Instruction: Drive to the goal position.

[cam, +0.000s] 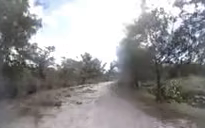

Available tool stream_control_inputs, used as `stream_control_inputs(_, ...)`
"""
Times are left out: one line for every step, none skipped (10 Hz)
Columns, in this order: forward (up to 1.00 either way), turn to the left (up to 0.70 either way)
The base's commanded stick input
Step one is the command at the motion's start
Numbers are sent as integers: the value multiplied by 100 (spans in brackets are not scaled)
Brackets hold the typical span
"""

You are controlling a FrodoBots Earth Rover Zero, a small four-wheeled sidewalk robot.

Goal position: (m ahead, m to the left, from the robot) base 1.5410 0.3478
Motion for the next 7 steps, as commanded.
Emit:
stream_control_inputs(85, 0)
stream_control_inputs(85, 0)
stream_control_inputs(85, 0)
stream_control_inputs(85, 0)
stream_control_inputs(85, 11)
stream_control_inputs(85, 26)
stream_control_inputs(85, 19)
